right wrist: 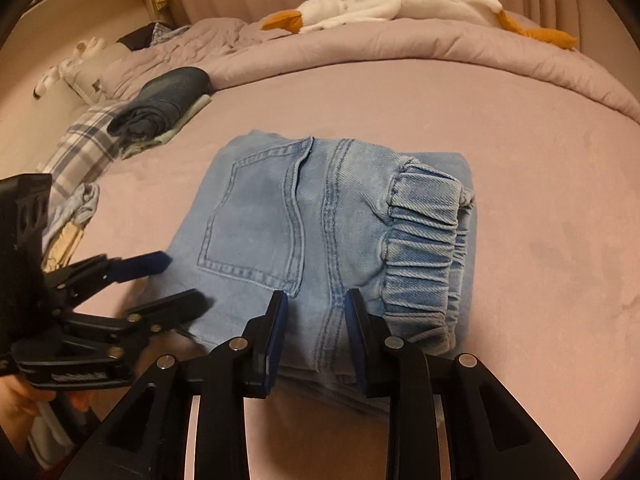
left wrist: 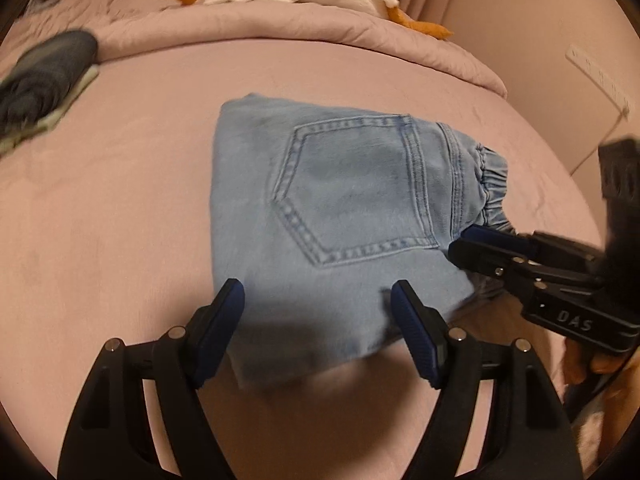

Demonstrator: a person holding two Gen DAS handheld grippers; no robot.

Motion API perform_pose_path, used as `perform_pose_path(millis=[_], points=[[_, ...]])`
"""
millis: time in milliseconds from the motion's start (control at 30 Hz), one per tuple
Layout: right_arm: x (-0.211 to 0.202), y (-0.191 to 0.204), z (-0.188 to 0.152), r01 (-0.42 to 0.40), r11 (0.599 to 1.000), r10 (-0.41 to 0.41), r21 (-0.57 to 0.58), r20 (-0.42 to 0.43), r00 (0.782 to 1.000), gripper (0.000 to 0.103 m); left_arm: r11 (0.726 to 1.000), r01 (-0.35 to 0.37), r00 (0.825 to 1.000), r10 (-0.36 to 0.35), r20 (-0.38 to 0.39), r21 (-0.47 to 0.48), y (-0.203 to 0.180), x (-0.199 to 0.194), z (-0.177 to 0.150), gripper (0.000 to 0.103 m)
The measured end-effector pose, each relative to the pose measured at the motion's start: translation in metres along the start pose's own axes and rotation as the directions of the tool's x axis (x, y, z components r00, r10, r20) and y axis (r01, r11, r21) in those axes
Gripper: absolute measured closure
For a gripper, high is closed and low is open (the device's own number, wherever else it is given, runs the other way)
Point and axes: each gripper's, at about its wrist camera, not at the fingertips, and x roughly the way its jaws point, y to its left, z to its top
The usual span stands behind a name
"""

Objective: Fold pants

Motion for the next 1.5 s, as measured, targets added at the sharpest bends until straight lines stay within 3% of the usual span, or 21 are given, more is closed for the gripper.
perform_pose_path(millis=[300,467,600,733,833,967,1233,1300,1500], points=[[-0.003,-0.005,-0.002,-0.02,0.997,0.018,0.069,0.025,1.0,0.075,0.999,0.002,1.0,-0.003,-0.028,-0.046,-0.002,-0.003,-0.001,0.027],[-0.01,-0.003,-0.004,-0.002,0.997,0.0,0.076,0.019,1.0,0.074,0.998,0.007,1.0,-0.008,-0.02,-0.061,0.0,-0.011,-0.005,0.027],[-0.017,-0.01,-0.008,-0.037,0.992,0.034,0.121,0.021,0.999,0.07,0.994,0.032,0.999,-0.033,-0.002,-0.104,0.005,-0.022,-0.01,0.027],[-0.025,-0.005,-0.005,-0.009,0.994,0.008,0.111,0.009,1.0,0.068,0.982,0.086,0.996,-0.084,0.019,-0.166,0.011,-0.032,-0.014,0.027],[-0.036,0.006,0.001,0.001,0.997,-0.004,0.075,0.042,0.999,0.057,0.975,0.111,0.994,-0.105,0.042,-0.192,0.014,-0.039,-0.017,0.024],[-0.039,0.019,0.017,0.01,1.0,-0.012,0.018,0.082,0.997,0.056,0.972,0.119,0.993,-0.111,0.049,-0.202,0.017,-0.043,-0.021,0.024],[-0.004,0.024,0.069,0.125,0.99,-0.121,-0.07,0.067,0.99,0.056,0.962,0.096,0.995,-0.086,0.049,-0.256,0.042,-0.052,-0.03,0.024],[0.017,0.014,0.074,0.183,0.98,-0.183,-0.071,0.016,0.983,0.056,0.959,0.092,0.995,-0.08,0.055,-0.269,0.049,-0.057,-0.034,0.024],[0.04,0.004,0.068,0.192,0.976,-0.196,-0.101,-0.032,0.98,0.057,0.951,0.095,0.995,-0.084,0.049,-0.294,0.057,-0.059,-0.04,0.023]])
